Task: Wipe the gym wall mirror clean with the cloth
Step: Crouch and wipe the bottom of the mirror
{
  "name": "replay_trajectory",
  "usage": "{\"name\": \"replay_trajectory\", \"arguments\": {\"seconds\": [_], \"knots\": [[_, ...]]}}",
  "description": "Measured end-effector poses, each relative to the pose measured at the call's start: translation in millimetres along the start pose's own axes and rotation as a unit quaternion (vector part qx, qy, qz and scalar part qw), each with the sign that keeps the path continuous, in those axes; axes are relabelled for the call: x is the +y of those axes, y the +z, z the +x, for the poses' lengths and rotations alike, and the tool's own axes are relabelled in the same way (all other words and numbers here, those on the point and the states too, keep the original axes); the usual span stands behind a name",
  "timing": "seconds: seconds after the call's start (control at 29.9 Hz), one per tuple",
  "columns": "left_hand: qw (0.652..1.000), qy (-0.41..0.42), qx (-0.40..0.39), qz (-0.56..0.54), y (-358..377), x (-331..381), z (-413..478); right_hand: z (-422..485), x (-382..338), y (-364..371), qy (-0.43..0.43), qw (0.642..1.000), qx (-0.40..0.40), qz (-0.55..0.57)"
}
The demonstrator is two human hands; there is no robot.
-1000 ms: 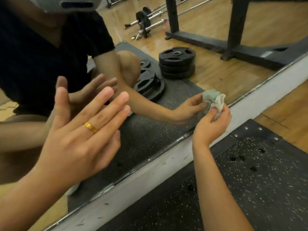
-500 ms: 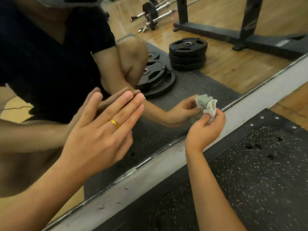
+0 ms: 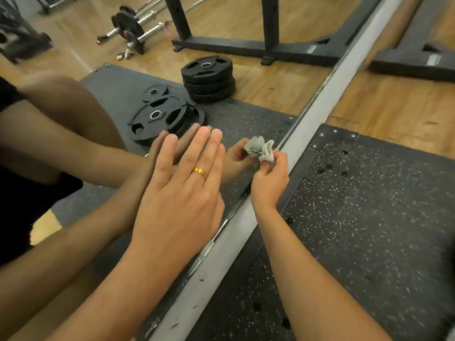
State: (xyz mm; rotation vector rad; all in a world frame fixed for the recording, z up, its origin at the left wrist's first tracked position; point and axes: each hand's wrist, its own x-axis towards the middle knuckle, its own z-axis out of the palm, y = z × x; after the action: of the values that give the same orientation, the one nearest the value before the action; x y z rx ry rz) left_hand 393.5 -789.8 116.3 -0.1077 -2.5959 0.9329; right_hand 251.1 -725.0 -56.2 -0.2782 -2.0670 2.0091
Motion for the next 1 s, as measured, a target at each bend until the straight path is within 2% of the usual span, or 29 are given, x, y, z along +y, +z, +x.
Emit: {"name": "replay_trajectory", "arguments": {"seconds": [0.13, 0.27, 0.33, 0.47, 0.6, 0.67, 0.74, 0.87, 1.0], "knots": [[1.0, 0.023, -0.008, 0.019, 1, 0, -1, -6, -2, -3, 0.009, 1.0, -0.008, -0.004], [0.997, 0.024, 0.022, 0.066, 13, 2, -3, 2, 16, -10, -0.031, 0.998, -0.049, 0.003], [0.994, 0.029, 0.045, 0.092, 21, 2, -4, 9, 24, -8, -0.033, 0.997, -0.053, 0.034], [0.99, 0.032, 0.064, 0.124, 29, 1, -8, 3, 29, -9, 0.02, 0.988, -0.064, 0.14], [0.993, 0.049, 0.087, 0.063, 23, 2, -6, -4, 28, -13, 0.05, 0.983, -0.059, 0.166], [0.99, 0.083, 0.115, -0.018, 11, 0, -14, -7, 28, -17, 0.035, 0.986, -0.076, 0.142], [0.987, 0.072, 0.128, -0.058, -1, -4, -32, -7, 32, -22, 0.006, 0.988, -0.098, 0.12], [0.995, -0.003, 0.102, -0.006, -10, -11, -80, 2, 35, -28, -0.035, 0.986, -0.136, 0.087], [0.995, 0.017, 0.097, 0.002, -14, -27, -116, -4, 31, -28, -0.035, 0.987, -0.137, 0.077]]}}
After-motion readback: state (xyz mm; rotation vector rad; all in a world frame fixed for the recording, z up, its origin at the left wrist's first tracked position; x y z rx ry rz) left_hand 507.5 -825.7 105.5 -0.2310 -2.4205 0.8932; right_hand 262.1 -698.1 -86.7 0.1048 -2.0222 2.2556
